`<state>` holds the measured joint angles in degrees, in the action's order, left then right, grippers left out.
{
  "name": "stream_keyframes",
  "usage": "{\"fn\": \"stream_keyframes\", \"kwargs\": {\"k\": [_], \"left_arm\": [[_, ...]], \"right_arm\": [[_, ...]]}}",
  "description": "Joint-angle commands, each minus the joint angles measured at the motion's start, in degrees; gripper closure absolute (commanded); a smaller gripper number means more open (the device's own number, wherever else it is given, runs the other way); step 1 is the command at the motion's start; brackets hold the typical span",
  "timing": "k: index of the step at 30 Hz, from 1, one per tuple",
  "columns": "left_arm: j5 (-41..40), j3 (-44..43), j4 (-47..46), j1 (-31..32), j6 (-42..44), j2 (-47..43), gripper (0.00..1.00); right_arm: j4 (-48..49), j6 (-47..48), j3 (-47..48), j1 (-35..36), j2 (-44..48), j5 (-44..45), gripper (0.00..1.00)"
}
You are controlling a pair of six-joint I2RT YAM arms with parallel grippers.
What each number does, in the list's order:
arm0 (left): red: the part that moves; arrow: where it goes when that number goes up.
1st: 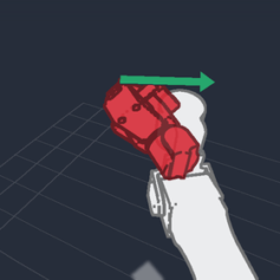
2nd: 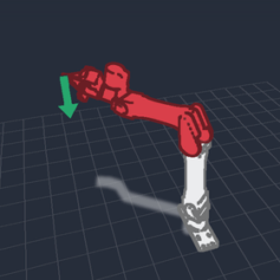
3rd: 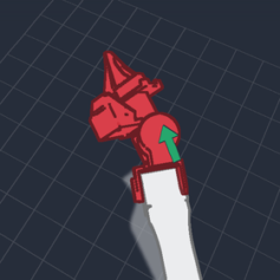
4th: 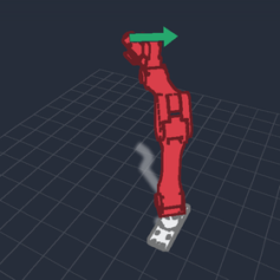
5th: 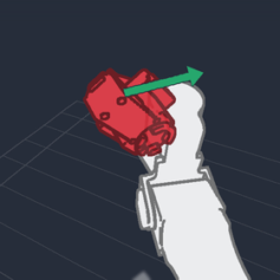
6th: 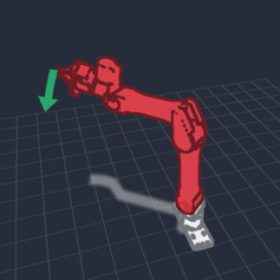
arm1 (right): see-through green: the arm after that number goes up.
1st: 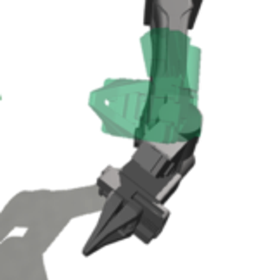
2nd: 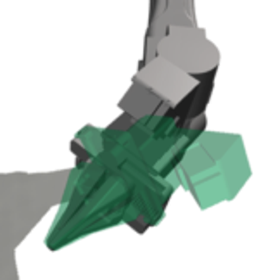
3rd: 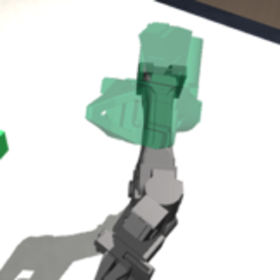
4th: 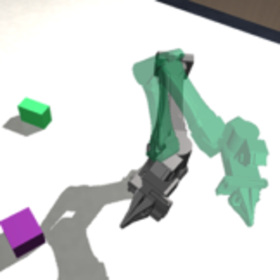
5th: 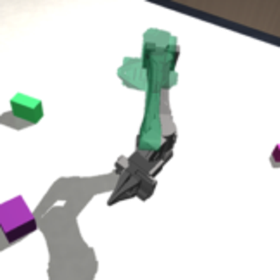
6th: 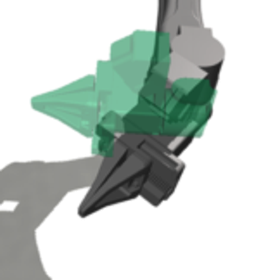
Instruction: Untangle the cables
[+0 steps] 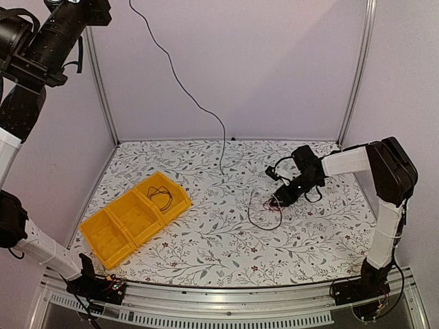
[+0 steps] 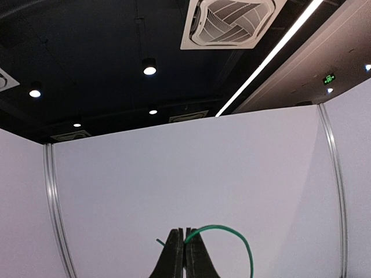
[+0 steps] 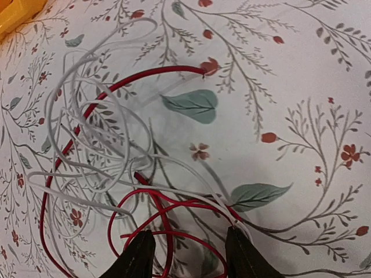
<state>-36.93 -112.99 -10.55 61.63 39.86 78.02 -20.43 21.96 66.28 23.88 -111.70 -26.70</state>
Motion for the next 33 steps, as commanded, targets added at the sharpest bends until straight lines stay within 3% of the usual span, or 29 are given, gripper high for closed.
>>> {"fn": "stream_keyframes", "kwargs": {"k": [1,5,11,21,25,33], "left_arm": [[-1.81,0.24,0.59,0.76,0.93,-0.64,1.0],[-2.78,3.73,-1.34,0.71,2.38,-2.33,1.0],[-4.57,4.66,3.94,0.73,2.95,-1.49,1.0],[-8.18,14.03,7.67,-0.14,-0.6,-4.68,1.0],[-7.2,16.33,10.02,-2.99,-3.23,-6.14,1.0],[-0.19,17.91,19.4,-13.49,-12.76,-7.18,1.0]], "right_arm": [[-0.57,-2.85,0.47,-4.48,1.87,8.32,0.54],[-0.09,-2.93,0.07,-7.32,2.79,11.73,0.54],[-1.47,-0.36,0.44,-7.83,4.05,6.85,0.54],[-1.24,3.65,-1.17,-7.96,16.68,9.85,0.46],[0.19,4.8,-2.59,-8.95,21.3,11.14,0.43],[0.21,5.55,-2.85,-9.46,20.72,11.25,0.42]]}}
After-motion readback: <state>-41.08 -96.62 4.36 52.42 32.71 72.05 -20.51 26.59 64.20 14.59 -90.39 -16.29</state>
